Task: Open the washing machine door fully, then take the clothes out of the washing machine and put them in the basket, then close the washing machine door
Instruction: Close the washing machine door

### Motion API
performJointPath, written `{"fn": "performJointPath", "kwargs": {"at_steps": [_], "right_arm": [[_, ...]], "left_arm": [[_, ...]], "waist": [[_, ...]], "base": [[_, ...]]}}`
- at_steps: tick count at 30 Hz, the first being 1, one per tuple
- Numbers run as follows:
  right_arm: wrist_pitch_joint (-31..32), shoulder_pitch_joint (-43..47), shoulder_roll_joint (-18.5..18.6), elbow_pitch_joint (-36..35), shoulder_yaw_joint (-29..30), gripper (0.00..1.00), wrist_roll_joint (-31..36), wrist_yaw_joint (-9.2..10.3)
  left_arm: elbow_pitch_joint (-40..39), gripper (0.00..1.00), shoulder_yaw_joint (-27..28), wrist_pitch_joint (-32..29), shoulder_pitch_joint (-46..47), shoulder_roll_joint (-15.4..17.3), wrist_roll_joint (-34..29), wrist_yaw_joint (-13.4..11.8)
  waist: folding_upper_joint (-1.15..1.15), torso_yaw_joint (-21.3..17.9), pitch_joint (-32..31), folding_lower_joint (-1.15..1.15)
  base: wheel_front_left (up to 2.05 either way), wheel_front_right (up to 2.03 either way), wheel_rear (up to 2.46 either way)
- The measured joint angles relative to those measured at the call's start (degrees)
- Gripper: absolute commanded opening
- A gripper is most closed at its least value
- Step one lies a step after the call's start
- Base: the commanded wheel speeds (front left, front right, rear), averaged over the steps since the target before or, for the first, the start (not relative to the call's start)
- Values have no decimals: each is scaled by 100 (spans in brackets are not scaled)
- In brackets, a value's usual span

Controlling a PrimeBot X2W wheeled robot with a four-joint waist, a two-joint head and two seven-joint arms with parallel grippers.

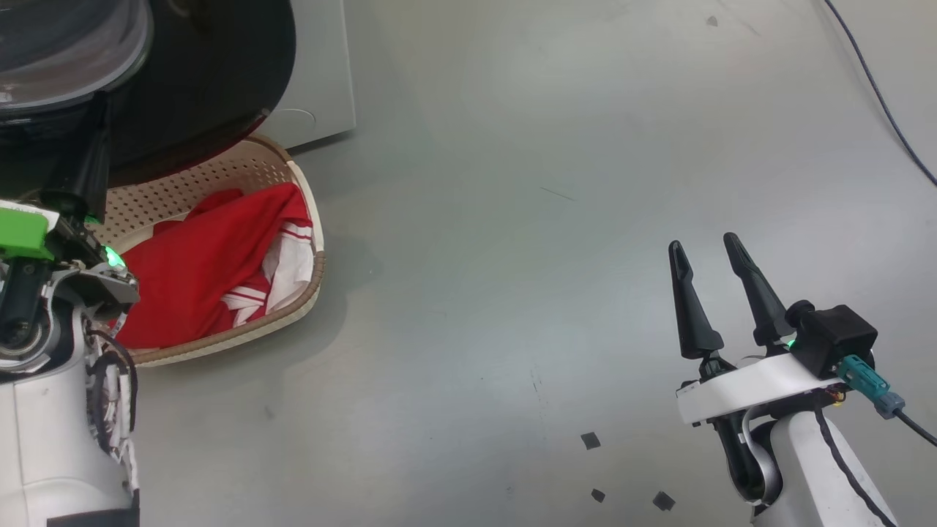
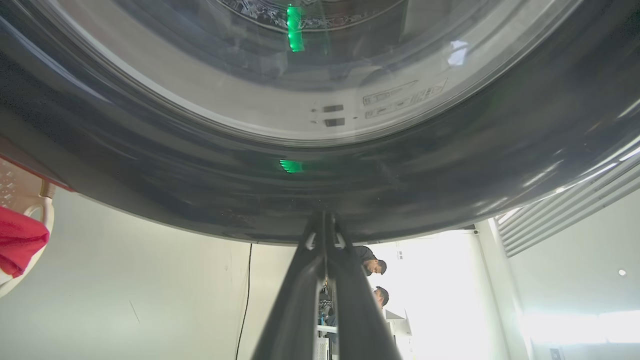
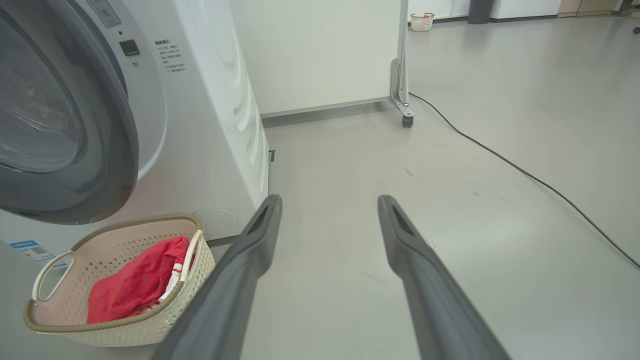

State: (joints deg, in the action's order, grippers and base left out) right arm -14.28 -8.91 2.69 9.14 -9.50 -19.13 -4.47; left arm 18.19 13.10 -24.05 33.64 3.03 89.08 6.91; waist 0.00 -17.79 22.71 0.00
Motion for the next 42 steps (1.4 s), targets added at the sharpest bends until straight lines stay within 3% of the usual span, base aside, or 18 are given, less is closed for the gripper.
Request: {"fn": "performJointPath", "kwargs": {"at_steps": [1, 3, 4, 5, 6, 7, 18, 25, 33, 42], "right_arm": [[0, 1, 10, 7, 3, 100, 19, -1], [0, 2, 42, 21, 23, 100, 44, -1], [-1, 3, 62, 26, 30, 100, 71, -3], [-1, 4, 76, 37, 41, 100, 73, -12], [-1, 7, 89, 54, 52, 100, 81, -13], [-2, 13, 96, 68, 54, 100, 109, -14], [-15, 254, 247, 189, 122, 100, 216, -19], [-15, 455, 280, 245, 131, 100, 274, -19], [-15, 726, 286, 309, 87, 100, 316, -19], [-15, 950, 292, 335, 12, 100, 372, -16]], "left_arm": [[-96, 0, 8, 27, -82, -34, 30, 0], [-272, 28, 14, 78, -210, -64, 151, 0], [-338, 47, 15, 110, -276, -65, 164, 0], [-380, 82, 18, 176, -365, -68, 152, 0], [-415, 82, 32, 202, -474, -71, 153, 0], [-454, 100, 42, 210, -595, -78, 160, 0], [-760, 100, -8, 735, -1582, -134, 46, 0], [-1112, 100, -374, 1233, -2109, -145, -636, 0], [-1591, 100, -948, 2098, -2666, -124, -2212, 2], [-1709, 100, -1601, 2980, -3277, 477, -4276, 4]], "waist": [[0, 49, -25, 0], [0, 153, -76, 0], [0, 205, -104, 0], [0, 258, -132, 0], [0, 313, -163, 0], [0, 365, -195, 0], [0, 842, -636, 0], [0, 1163, -995, 0], [0, 1473, -1435, 0], [0, 1728, -1911, 0]], "base": [[0, 0, 0], [0, 0, 0], [0, 0, 0], [0, 0, 0], [0, 0, 0], [0, 0, 0], [0, 0, 0], [0, 0, 0], [0, 0, 0], [0, 0, 0]]}}
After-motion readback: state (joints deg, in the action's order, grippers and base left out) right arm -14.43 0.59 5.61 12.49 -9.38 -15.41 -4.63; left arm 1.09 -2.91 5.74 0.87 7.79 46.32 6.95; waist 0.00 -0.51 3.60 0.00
